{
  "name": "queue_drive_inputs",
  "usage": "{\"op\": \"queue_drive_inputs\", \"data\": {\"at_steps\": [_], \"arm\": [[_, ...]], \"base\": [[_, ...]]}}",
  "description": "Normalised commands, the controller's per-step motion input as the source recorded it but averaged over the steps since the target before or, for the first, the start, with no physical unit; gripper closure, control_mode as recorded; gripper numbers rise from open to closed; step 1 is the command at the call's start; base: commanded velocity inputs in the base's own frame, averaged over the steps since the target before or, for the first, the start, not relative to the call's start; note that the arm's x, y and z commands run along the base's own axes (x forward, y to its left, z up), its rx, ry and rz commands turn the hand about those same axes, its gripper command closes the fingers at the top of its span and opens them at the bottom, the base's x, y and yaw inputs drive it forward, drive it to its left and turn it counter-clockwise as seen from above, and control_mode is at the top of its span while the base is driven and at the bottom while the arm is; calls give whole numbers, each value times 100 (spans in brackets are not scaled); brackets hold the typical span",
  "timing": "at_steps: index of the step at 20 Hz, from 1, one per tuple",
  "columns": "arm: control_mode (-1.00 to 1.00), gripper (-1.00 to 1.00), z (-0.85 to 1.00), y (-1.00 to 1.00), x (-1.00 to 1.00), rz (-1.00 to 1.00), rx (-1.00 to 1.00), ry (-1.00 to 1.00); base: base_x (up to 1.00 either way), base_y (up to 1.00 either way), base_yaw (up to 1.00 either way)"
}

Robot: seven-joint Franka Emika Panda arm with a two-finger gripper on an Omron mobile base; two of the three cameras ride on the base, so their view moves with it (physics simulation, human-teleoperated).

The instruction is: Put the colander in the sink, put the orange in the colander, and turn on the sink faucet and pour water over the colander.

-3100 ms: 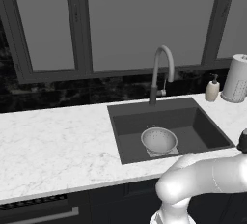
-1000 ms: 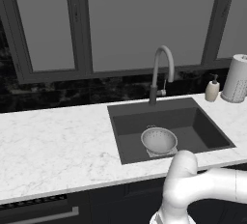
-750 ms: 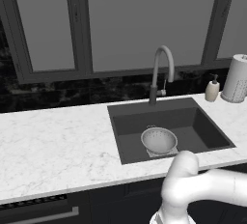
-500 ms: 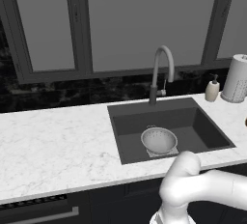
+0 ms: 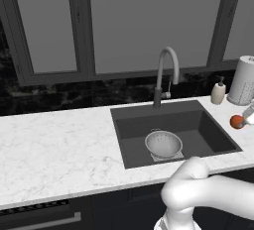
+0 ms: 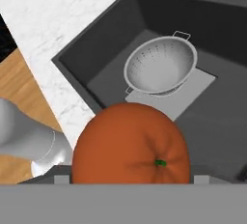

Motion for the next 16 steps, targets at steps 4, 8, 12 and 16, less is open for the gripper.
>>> {"op": "queue_drive_inputs", "data": {"at_steps": [4,8,12,16], "arm": [[-100,100,0,100,13,5,7,-12],[-100,100,-12,91,50,0,3,-21],[-100,100,-26,60,63,0,2,-17],[-100,100,-41,41,51,0,0,-6]], "base": [[0,0,0],[0,0,0],[0,0,0],[0,0,0]]}}
